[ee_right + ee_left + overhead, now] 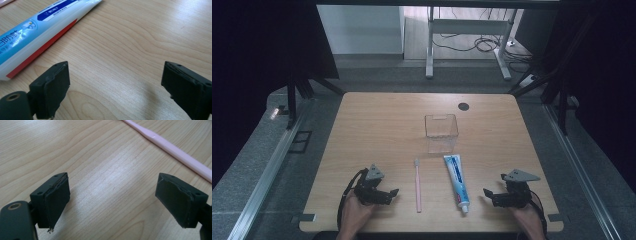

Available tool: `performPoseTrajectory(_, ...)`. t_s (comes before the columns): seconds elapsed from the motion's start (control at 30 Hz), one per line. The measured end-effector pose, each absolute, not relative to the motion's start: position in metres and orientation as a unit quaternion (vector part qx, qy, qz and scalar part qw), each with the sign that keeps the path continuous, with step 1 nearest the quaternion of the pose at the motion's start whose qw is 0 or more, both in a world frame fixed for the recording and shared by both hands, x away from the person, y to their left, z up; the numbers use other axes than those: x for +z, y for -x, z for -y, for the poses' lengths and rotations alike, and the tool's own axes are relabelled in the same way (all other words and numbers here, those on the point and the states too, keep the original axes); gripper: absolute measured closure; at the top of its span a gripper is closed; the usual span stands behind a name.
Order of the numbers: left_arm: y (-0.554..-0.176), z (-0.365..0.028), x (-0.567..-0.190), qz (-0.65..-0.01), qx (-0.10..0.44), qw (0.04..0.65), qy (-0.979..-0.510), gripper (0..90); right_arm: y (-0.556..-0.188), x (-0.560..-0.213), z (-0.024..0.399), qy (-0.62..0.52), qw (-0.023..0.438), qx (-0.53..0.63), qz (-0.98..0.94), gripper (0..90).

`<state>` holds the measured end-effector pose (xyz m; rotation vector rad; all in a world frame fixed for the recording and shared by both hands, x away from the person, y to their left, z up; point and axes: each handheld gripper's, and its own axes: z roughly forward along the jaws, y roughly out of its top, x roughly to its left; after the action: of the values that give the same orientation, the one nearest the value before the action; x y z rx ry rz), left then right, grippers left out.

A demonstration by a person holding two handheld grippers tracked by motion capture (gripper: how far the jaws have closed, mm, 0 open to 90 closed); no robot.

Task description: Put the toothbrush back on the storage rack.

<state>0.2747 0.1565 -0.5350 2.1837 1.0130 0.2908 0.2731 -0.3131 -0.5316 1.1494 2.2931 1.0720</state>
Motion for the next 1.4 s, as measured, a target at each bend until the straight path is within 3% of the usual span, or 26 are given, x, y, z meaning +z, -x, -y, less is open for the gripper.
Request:
performPoseTrajectory(0.97,-0.275,-0.145,-0.525,-0.393,0.103,0.328,-0.853,14.3,-0.274,-0.534,0.309,-0.402,0.174,0.374,-0.817,3.9)
performPoseTrajectory(1.4,-0.272,-0.14,-0.517,-0.376,0.098,0.338,-0.857,39.1,-0.274,-0.534,0.309,-0.403,0.175,0.376,-0.816,3.9)
